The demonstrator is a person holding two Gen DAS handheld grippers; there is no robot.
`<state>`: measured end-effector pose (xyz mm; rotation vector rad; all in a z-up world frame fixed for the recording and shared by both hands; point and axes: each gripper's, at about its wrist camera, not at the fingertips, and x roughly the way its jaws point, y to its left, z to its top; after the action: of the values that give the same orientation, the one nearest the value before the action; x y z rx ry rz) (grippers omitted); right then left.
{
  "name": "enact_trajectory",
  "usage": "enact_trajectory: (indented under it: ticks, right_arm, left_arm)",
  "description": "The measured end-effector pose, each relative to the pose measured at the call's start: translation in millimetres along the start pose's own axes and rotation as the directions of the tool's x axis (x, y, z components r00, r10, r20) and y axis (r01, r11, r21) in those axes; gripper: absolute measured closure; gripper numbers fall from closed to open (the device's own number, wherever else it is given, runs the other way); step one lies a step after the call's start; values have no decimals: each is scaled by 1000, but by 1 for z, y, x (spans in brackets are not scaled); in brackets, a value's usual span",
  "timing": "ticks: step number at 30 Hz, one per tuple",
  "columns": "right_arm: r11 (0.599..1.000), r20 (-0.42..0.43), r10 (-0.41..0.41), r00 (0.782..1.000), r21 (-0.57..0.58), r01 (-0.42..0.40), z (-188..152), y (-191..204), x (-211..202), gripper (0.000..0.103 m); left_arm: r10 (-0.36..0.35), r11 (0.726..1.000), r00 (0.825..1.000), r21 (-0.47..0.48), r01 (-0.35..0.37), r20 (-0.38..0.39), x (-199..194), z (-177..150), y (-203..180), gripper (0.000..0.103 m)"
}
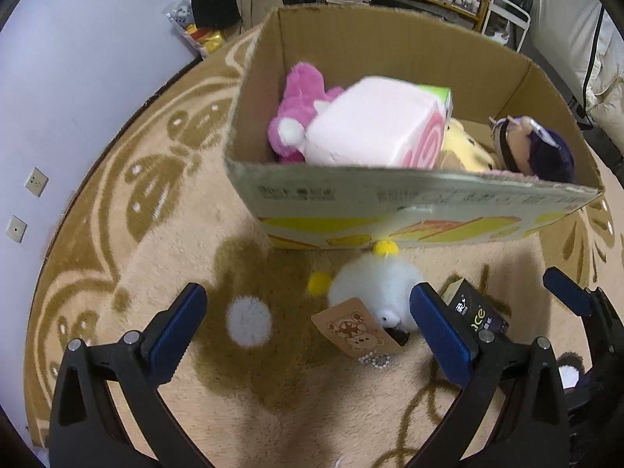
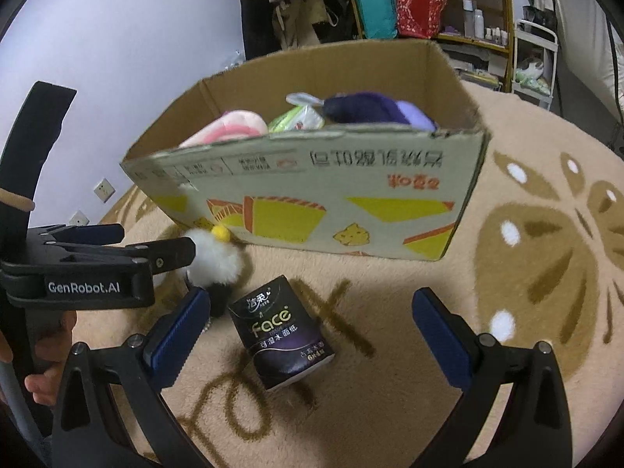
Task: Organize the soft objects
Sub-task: 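Withdraw both grippers and approach the white fluffy plush and black tissue pack, then grasp the white fluffy plush with the left gripper while the right gripper grasps the black Face tissue pack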
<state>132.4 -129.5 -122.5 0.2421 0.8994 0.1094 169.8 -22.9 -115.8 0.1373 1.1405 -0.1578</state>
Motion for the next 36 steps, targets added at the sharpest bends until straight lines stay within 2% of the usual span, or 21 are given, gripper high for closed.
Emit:
enact_trajectory:
  ticks: [6,11,24,32,36]
  right_arm:
    - [1000,-42,4,999,-24,-5,-6,4,15,2]
    - [999,-75,0,997,-37,-3,-9,5,27,11]
    - [999,-70,23,997,-25,-24,-13,1,25,11]
    - [999,-77,22,997,-44,-26,-11,8,28,12]
    - [998,-88,17,996,-63,-22,-12,15,33,17]
  left_arm:
    - [4,1000,1000,13,-3,-24,12,-2,-5,0]
    - [-1,1000,1000,18,1,-26,18,1,-8,0]
    - [-22,1000,998,-11,21,-56,32,4,-7,1]
    - [-8,1000,998,10,9,-55,32,0,-12,1]
    - [7,1000,998,12,-6,-57,33,0,-19,1]
